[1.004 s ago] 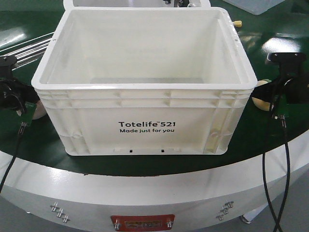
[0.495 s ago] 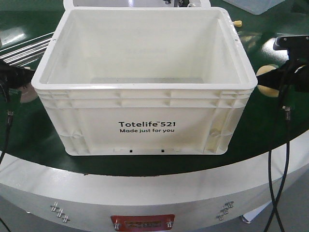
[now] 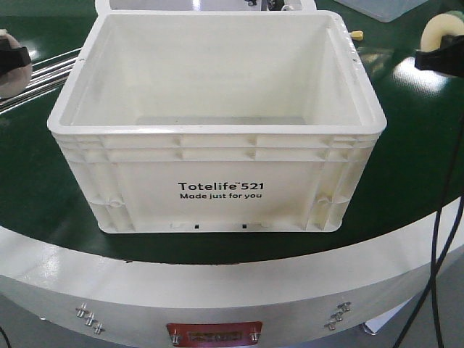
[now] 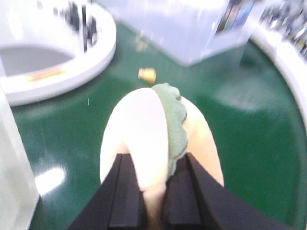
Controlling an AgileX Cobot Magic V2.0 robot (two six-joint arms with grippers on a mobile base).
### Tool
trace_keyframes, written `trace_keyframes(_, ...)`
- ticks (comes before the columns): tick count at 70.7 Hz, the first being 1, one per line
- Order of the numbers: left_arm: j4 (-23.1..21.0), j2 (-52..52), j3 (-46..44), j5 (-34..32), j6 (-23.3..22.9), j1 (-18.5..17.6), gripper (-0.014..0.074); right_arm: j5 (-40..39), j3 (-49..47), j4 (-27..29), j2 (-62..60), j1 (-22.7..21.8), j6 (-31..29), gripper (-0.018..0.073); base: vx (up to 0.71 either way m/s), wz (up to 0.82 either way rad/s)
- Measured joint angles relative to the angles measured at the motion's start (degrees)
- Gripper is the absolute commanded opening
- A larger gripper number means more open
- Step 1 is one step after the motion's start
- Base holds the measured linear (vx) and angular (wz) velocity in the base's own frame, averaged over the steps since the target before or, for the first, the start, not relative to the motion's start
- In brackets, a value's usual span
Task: Place moving items into box and shelve
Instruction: 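Lift both plush toys and carry them over the tote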
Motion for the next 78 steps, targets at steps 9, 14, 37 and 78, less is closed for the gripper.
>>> trace_keyframes(9, 0.0, -3.5, 0.0, -1.4, 0.0, 0.0, -0.0027, 0.0, 0.0, 0.0, -4.2, 0.0, 0.0, -0.0015, 0.00, 0.00)
trace_keyframes(14, 0.0, -5.2, 0.0, -2.3, 0.0, 0.0, -0.0027, 0.0, 0.0, 0.0, -6.6, 0.0, 0.0, -0.0015, 0.00, 0.00)
trace_keyframes(37, 0.0, -9.5, -0.1, -6.3, 0.0, -2.0, -0.0027, -0.7, 0.1, -0.1, -11.9, 1.6, -0.2, -0.0015, 0.00, 0.00)
trace_keyframes(78, 3.8, -7.1, -1.3, -7.4, 0.0, -22.3, -0.0027, -3.4, 0.2, -2.7, -10.1, 26.5, -2.8, -0.0012, 0.00, 0.00)
